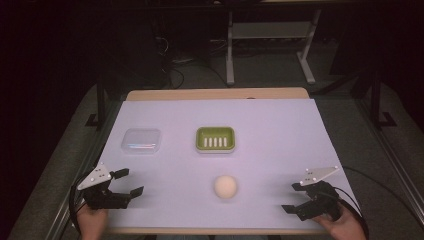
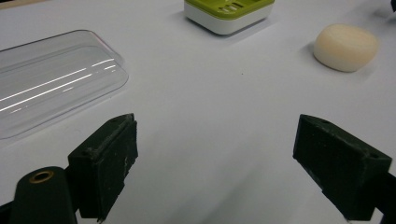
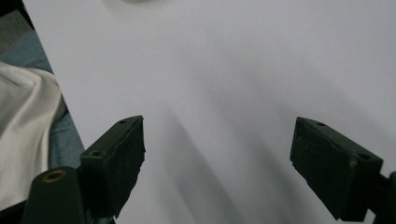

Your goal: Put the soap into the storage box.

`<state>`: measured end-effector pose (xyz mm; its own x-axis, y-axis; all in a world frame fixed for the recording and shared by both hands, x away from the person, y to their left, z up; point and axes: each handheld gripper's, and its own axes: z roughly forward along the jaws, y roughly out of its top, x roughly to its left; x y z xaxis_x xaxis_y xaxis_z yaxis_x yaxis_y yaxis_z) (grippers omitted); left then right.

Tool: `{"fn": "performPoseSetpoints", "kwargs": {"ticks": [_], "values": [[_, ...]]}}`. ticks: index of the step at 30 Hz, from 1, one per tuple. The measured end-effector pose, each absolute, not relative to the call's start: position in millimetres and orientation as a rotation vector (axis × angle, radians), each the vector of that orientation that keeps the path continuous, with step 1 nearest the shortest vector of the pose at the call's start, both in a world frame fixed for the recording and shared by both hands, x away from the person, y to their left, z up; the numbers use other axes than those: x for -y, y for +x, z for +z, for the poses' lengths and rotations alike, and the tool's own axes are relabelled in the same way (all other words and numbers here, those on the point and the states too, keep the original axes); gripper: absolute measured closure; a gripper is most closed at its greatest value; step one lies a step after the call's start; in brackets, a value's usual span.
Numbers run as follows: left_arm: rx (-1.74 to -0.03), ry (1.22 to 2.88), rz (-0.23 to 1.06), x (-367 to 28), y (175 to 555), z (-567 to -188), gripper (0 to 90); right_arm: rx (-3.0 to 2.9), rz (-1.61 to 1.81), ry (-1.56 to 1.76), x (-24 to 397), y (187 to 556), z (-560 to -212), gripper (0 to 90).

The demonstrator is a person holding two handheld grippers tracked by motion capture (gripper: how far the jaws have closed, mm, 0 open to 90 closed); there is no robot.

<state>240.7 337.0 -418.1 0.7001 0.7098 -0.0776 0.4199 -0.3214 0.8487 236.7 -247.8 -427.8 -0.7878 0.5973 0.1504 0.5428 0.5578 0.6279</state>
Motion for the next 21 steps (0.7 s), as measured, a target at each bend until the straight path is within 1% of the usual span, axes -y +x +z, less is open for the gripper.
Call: {"fn": "performPoseSetpoints", "kwargs": {"ticks": [6,21], "values": [[-0.869,1.952,0.388,-340,241,-418,13.3,-2.696,1.074,0.896,237,238,-413,17.1],[-0.864,1.963,0.39,-339,242,-417,13.3,-2.744,1.094,0.78,208,250,-401,17.2]]}}
